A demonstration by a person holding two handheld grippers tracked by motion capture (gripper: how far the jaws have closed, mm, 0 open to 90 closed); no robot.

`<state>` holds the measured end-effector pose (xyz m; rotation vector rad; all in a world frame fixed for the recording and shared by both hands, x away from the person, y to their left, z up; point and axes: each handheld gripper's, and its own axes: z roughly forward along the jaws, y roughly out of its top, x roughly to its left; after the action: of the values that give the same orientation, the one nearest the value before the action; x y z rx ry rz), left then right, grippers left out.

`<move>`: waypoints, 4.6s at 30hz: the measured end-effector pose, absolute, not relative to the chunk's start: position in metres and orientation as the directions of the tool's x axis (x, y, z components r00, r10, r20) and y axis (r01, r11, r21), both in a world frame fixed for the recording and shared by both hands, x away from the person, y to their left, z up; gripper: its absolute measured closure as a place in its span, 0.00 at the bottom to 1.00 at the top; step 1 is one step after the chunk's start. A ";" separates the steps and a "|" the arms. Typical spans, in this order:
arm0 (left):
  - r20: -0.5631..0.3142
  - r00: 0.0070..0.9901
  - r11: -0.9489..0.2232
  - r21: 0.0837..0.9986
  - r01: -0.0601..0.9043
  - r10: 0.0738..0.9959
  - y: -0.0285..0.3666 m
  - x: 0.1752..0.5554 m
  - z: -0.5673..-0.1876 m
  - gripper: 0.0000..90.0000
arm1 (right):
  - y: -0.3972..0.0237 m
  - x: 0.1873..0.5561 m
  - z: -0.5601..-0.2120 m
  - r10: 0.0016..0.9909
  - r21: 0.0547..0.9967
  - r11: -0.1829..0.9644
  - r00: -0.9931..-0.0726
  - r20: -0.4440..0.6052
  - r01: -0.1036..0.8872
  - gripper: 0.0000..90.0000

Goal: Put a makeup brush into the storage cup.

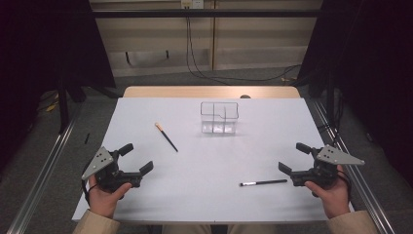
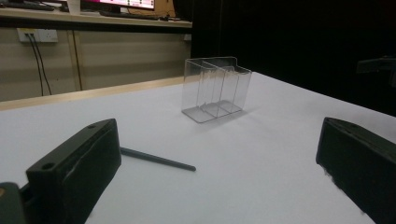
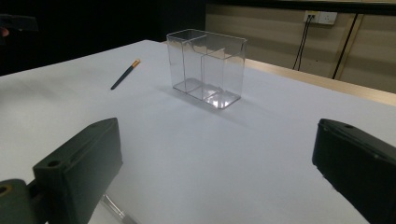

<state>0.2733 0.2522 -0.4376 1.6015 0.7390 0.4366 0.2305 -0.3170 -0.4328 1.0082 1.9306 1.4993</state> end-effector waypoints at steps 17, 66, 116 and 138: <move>-0.148 0.695 -0.019 0.974 0.226 0.703 0.239 0.300 -0.434 0.00 | -0.317 0.226 -0.434 0.794 0.959 0.142 -0.607 0.038 0.247 0.01; -0.095 0.554 -0.234 0.838 0.493 0.827 0.182 0.403 -0.462 0.00 | -0.314 0.228 -0.433 0.778 0.957 0.168 -0.628 0.019 0.237 0.01; -0.022 0.361 -0.303 0.496 0.813 0.932 0.151 0.423 -0.465 0.25 | -0.311 0.231 -0.438 0.766 0.947 0.183 -0.642 0.031 0.264 0.02; -0.059 0.402 -0.367 0.306 0.879 0.914 0.147 0.432 -0.450 0.93 | -0.311 0.232 -0.440 0.769 0.941 0.193 -0.639 0.030 0.277 0.02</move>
<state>0.4317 0.1474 -0.4496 2.3747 1.5655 0.1738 0.2320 -0.3107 -0.4402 0.9752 2.0220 1.4462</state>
